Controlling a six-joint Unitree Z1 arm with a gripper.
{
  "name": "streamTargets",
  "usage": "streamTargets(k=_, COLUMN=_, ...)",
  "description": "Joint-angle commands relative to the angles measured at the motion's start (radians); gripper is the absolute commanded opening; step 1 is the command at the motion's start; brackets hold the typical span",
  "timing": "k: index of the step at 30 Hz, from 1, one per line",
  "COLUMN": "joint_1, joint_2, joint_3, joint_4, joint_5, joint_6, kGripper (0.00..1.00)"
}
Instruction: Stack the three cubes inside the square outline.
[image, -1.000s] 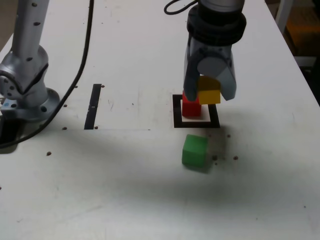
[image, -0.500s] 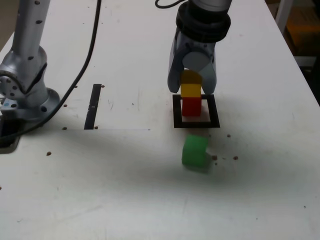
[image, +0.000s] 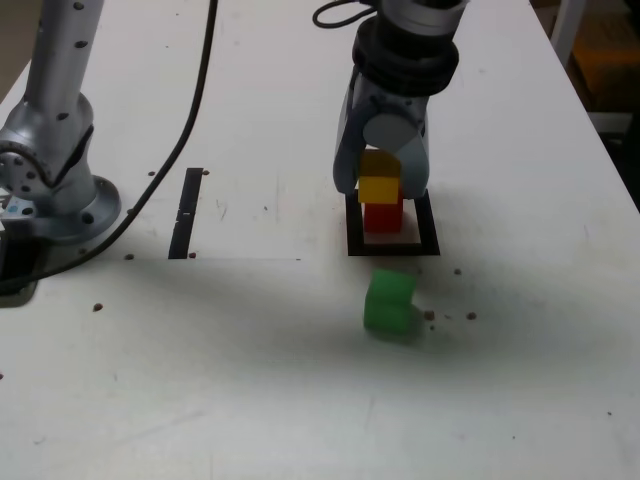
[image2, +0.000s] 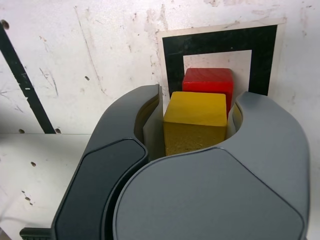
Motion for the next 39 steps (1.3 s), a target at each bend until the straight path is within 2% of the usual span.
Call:
streamTargets(k=1, joint_1=0.003, joint_2=0.002, joint_3=0.002, joint_4=-0.003, joint_5=-0.002, joint_6=0.004, kGripper=0.4)
streamTargets(k=12, joint_1=0.003, joint_2=0.003, joint_3=0.005, joint_4=-0.01, joint_5=-0.005, joint_6=0.012, kGripper=0.64)
streamTargets(k=16, joint_1=0.003, joint_2=0.001, joint_3=0.011, joint_4=-0.011, joint_5=-0.004, joint_6=0.01, kGripper=0.69)
streamTargets(k=22, joint_1=0.006, joint_2=-0.015, joint_3=0.013, joint_4=-0.003, joint_5=0.013, joint_6=-0.003, kGripper=0.71)
streamTargets(k=29, joint_1=-0.012, joint_2=-0.133, joint_3=-0.01, joint_4=0.07, joint_5=0.075, joint_6=-0.048, kGripper=0.71)
streamTargets(k=34, joint_1=-0.058, joint_2=-0.182, joint_3=-0.021, joint_4=0.094, joint_5=0.075, joint_6=-0.051, kGripper=0.71)
streamTargets(k=39, joint_1=-0.163, joint_2=-0.192, joint_3=-0.032, joint_4=0.091, joint_5=0.054, joint_6=-0.065, kGripper=0.71)
